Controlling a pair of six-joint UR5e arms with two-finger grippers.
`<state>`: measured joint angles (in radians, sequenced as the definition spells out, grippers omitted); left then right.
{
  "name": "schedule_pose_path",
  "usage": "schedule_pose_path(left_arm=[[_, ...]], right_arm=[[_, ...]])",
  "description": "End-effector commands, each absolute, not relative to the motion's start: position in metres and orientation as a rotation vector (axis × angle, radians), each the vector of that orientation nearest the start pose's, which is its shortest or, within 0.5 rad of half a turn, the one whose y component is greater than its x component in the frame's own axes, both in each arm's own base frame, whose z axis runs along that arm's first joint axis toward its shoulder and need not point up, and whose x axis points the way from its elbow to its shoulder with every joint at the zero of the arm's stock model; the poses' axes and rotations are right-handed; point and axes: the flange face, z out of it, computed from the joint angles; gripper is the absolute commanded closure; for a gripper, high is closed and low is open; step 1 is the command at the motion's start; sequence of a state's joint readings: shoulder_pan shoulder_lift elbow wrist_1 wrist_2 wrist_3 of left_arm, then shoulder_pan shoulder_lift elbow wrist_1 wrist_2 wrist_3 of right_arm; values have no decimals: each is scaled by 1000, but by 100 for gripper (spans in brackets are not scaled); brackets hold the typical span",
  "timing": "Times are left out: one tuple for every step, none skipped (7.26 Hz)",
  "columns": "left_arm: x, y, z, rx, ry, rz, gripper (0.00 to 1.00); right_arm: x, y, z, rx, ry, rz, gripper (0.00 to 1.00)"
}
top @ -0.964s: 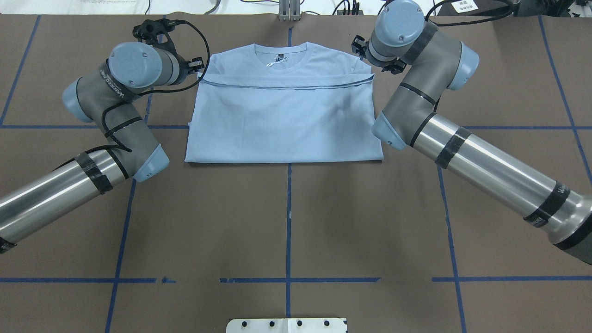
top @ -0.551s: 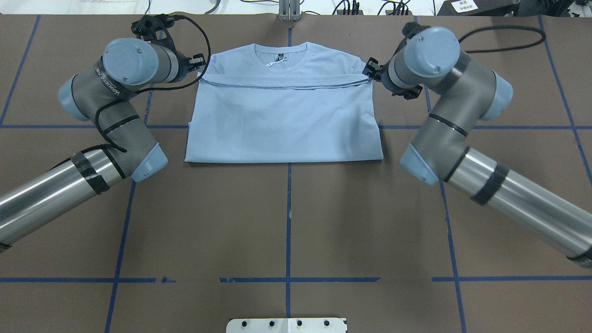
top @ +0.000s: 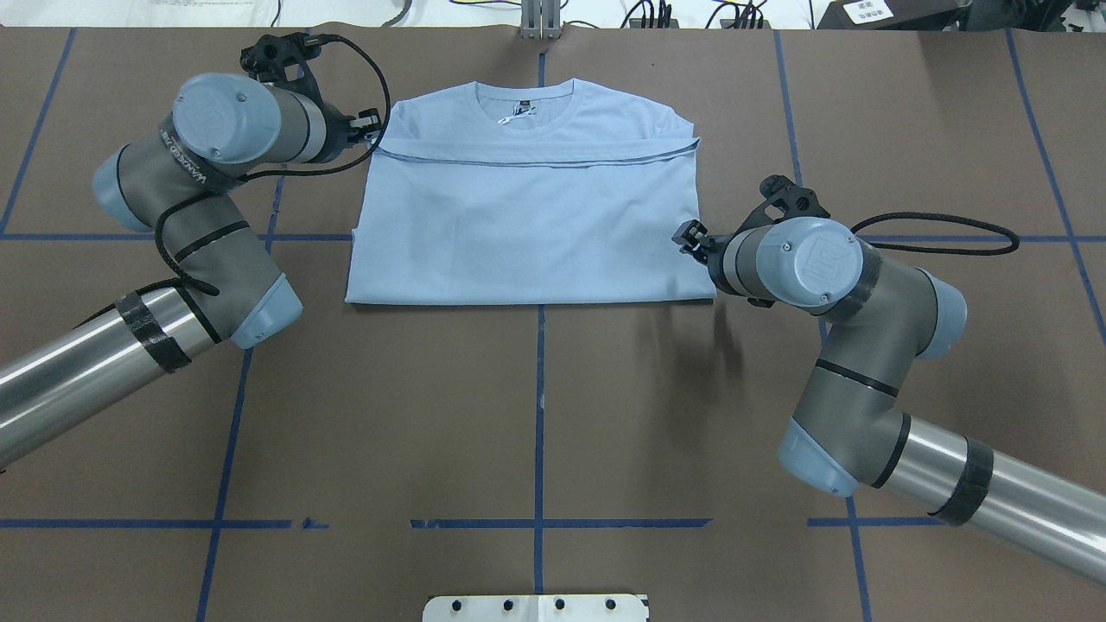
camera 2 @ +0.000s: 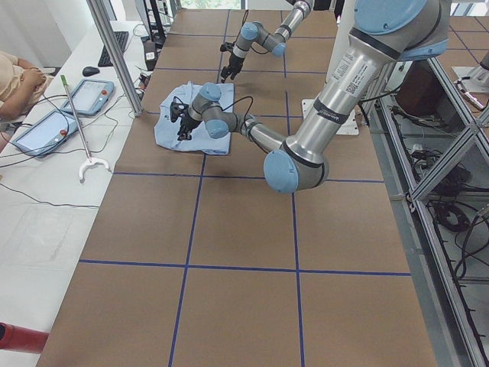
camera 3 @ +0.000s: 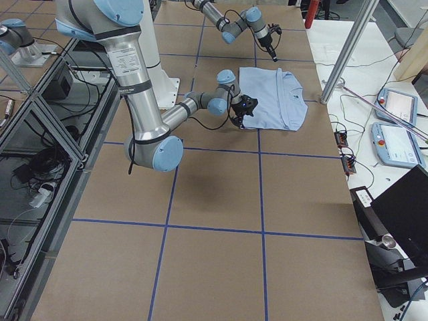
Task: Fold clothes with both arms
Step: 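Lower the right gripper to the folded shirt's corner nearest it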
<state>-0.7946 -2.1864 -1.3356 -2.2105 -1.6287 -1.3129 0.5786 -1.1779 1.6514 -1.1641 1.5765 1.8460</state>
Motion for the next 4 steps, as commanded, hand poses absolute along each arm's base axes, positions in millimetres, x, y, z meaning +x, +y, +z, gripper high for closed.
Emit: schedule_pose_path(left_arm=[[433, -621, 331, 471, 917, -459, 65], [433, -621, 331, 471, 917, -459, 65], [433, -621, 331, 471, 916, -459, 65], [433, -622, 330, 471, 917, -459, 65]], right_arm=[[-487, -460, 372, 123, -878, 783, 13], [-488, -460, 375, 122, -875, 783, 15], [-486, -461, 373, 124, -876, 786, 34], [-483, -461, 371, 123, -880, 786, 83]])
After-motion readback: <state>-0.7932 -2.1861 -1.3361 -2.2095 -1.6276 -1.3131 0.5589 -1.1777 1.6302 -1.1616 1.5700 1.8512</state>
